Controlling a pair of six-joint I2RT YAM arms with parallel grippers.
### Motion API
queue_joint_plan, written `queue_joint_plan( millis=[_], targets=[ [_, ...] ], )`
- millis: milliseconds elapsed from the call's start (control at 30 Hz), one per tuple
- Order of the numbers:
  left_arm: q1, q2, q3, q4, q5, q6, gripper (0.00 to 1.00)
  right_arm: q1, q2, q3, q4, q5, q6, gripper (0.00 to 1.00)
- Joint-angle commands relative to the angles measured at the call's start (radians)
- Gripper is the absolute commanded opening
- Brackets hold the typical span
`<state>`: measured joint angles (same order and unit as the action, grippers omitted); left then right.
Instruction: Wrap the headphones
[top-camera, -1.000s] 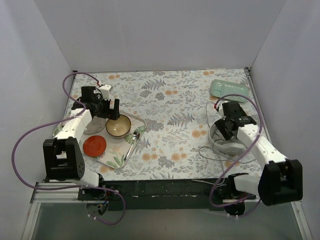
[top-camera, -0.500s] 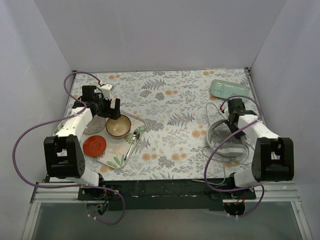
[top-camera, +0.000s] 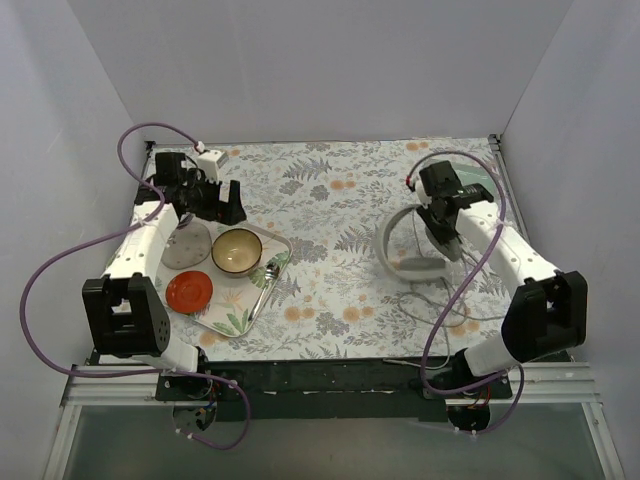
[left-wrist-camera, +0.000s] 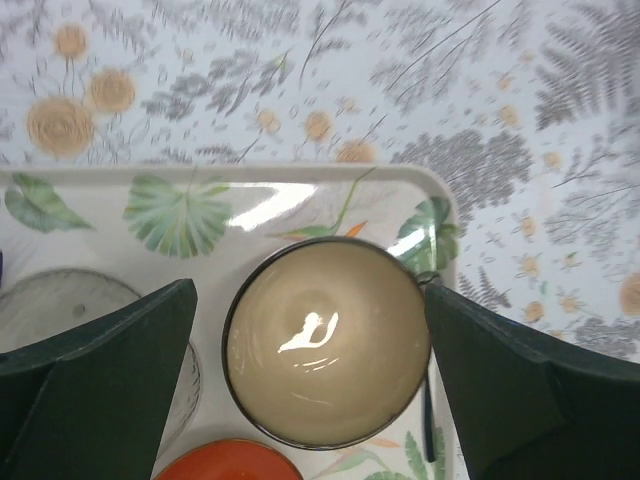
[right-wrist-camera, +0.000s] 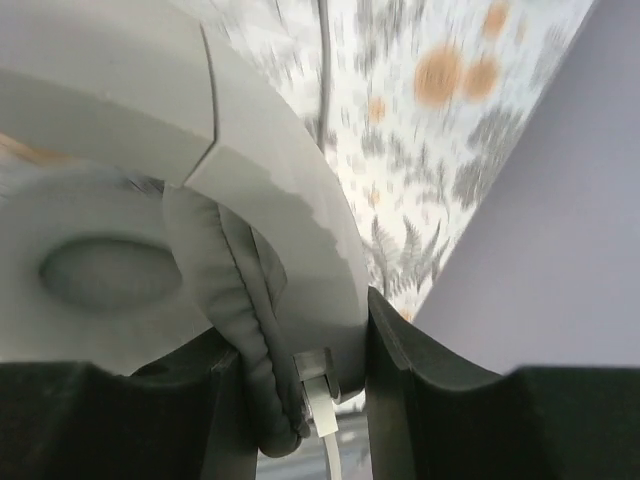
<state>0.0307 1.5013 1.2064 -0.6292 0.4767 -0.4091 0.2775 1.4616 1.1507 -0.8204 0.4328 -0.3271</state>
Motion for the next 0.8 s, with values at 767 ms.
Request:
queue_joint_plan(
  millis=[767],
  targets=[
    [-0.652, 0.066, 0.253, 0.175, -0.904, 0.042, 0.97, 0.278, 0.523, 0.824, 0.07, -0.609, 0.419, 0.01]
  ],
)
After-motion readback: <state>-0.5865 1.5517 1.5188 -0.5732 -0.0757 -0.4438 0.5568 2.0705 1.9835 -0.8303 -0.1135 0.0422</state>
